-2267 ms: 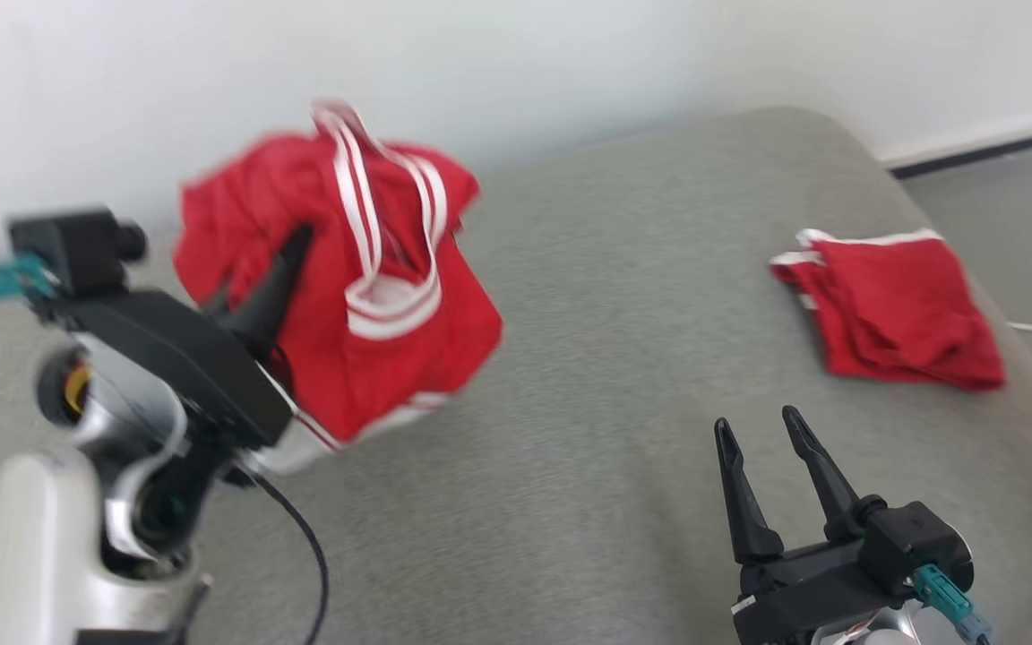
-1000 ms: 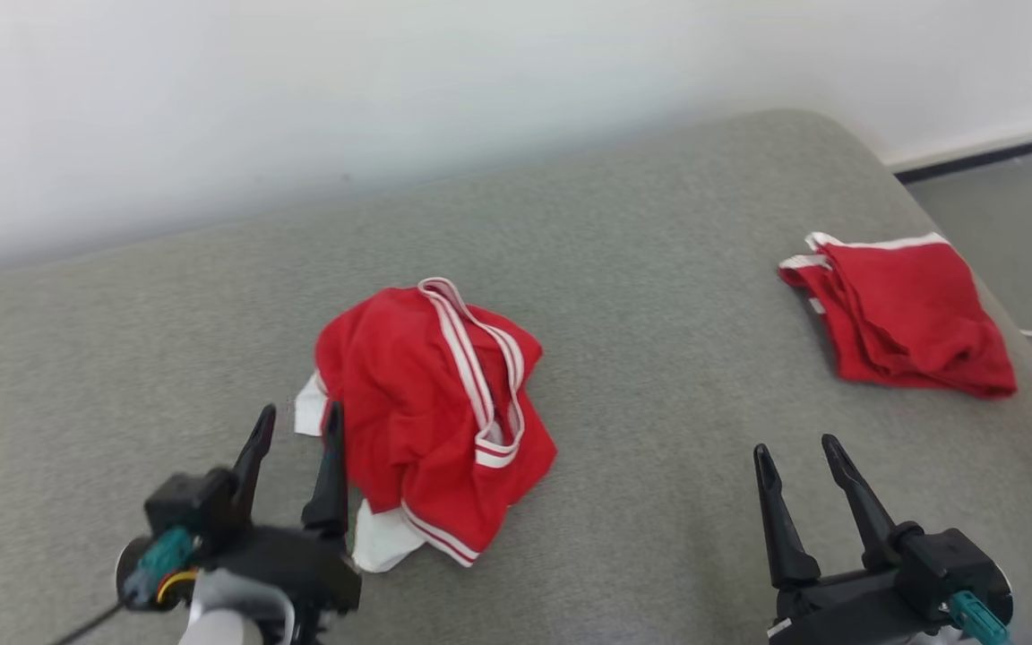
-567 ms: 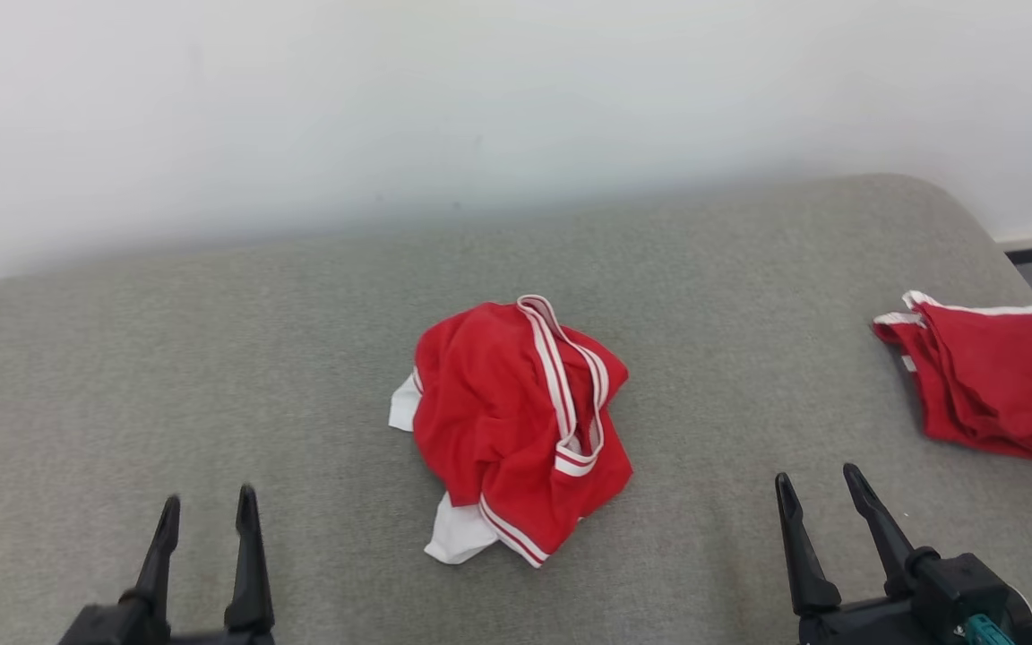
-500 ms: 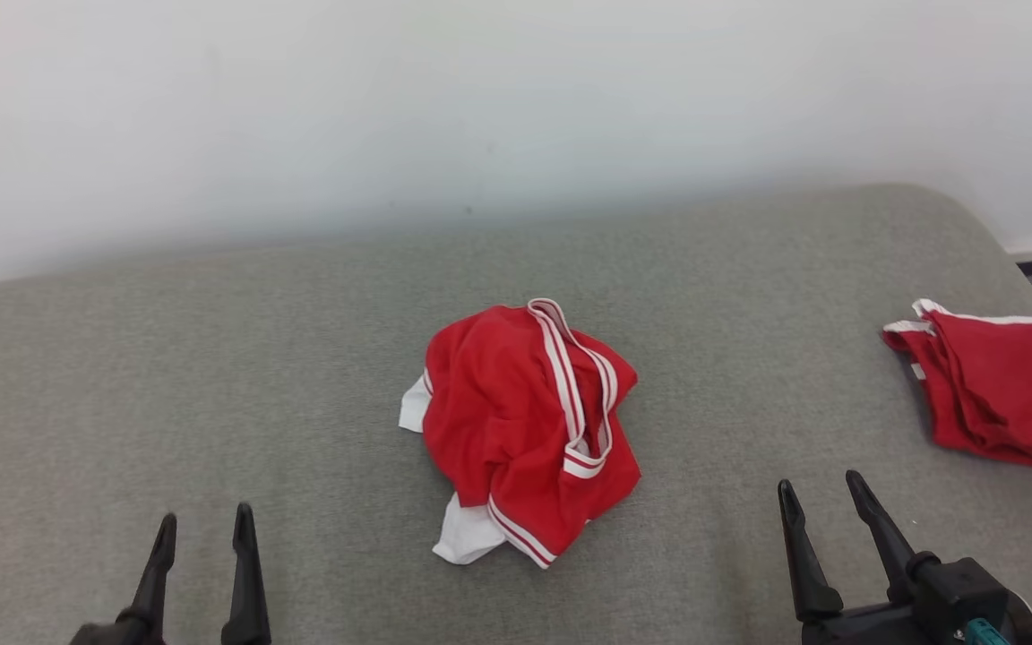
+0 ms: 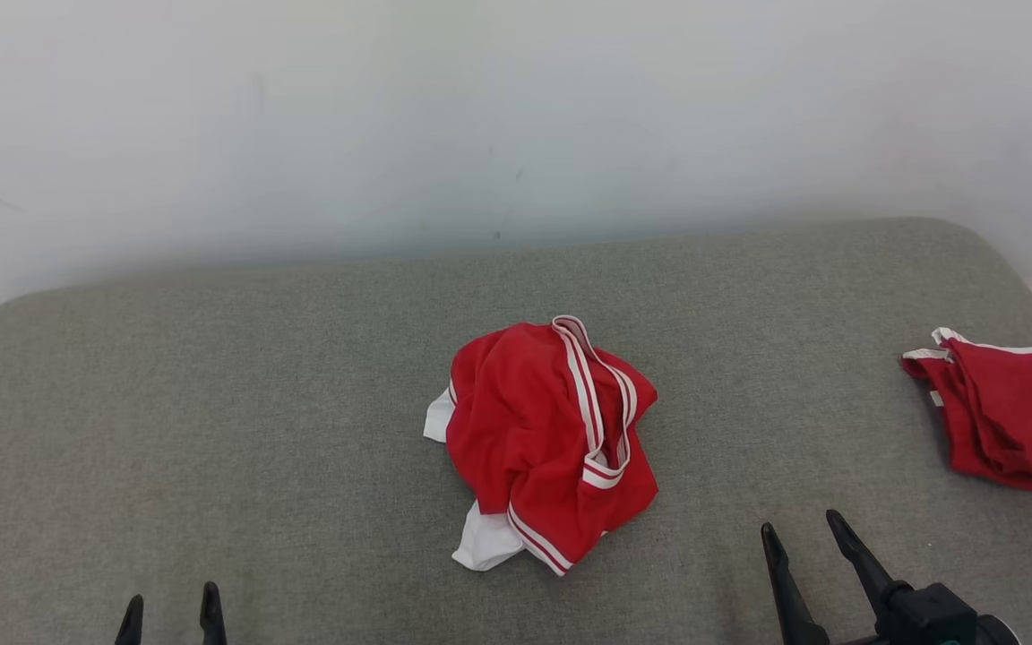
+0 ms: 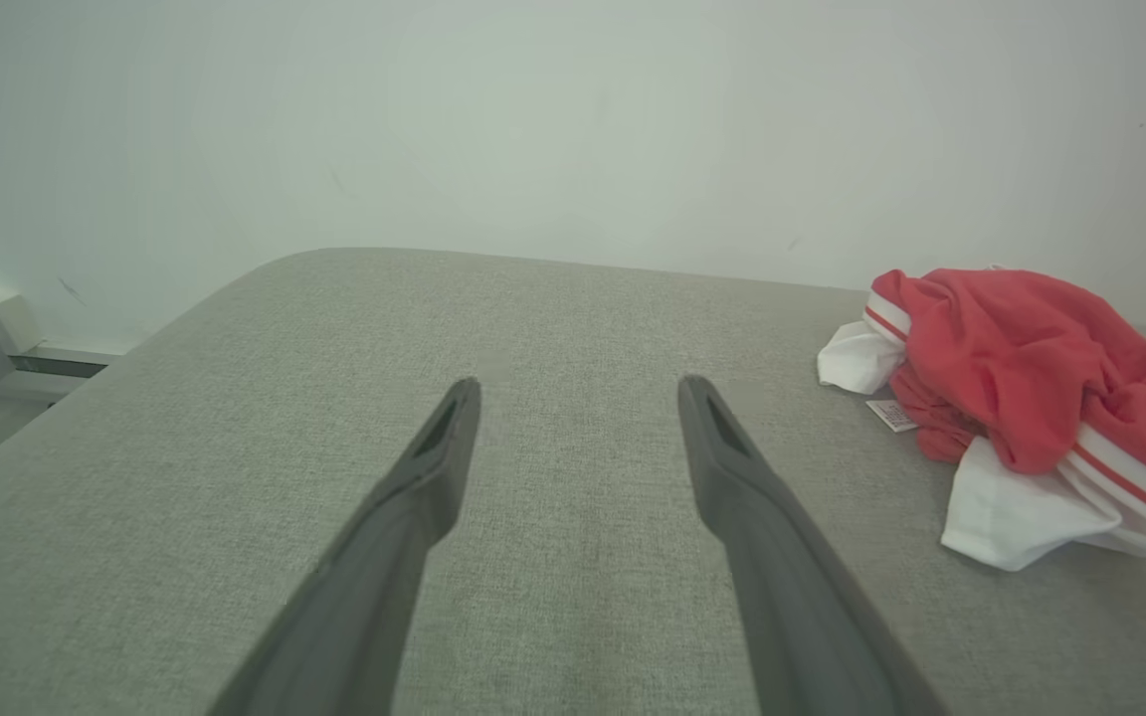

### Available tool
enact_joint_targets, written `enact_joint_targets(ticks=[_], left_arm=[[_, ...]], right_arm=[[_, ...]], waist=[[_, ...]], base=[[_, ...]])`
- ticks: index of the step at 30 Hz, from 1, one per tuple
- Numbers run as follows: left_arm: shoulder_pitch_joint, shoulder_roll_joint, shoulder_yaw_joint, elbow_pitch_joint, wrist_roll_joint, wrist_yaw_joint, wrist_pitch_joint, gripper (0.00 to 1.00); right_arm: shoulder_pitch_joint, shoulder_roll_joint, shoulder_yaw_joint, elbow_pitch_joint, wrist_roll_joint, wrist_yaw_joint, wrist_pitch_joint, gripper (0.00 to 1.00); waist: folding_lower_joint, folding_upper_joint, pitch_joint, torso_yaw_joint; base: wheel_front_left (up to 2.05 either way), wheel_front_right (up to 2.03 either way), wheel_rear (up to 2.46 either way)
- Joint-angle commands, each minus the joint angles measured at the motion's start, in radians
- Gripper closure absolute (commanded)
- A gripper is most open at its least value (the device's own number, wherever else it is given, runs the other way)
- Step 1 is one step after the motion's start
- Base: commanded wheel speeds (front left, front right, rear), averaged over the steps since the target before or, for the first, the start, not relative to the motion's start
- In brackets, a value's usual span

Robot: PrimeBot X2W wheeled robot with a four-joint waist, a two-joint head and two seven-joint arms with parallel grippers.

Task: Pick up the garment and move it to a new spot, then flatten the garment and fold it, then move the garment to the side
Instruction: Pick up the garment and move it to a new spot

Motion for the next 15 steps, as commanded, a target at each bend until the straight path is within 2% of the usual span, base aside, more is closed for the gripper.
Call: enact_joint_targets(ticks=[1,15], left_arm=[[0.014,-0.006,0.004,0.004,0.011,-0.008,-0.003,0.0],[-0.005,-0.02,0.023,0.021,0.025,-0.028,-0.003,0.0]], right_arm=[[0.011,-0.003,-0.004,0.002,-0.002,-0.003,0.0,0.0],[0.007,0.016,-0.002,0.003,0.006,-0.003,0.0,0.0]], waist=[[0.0001,0.0,-0.002,0.002],[0.0001,0.0,0.006,-0.011]], base=[[0.0,0.0,0.0],[0.0,0.0,0.0]])
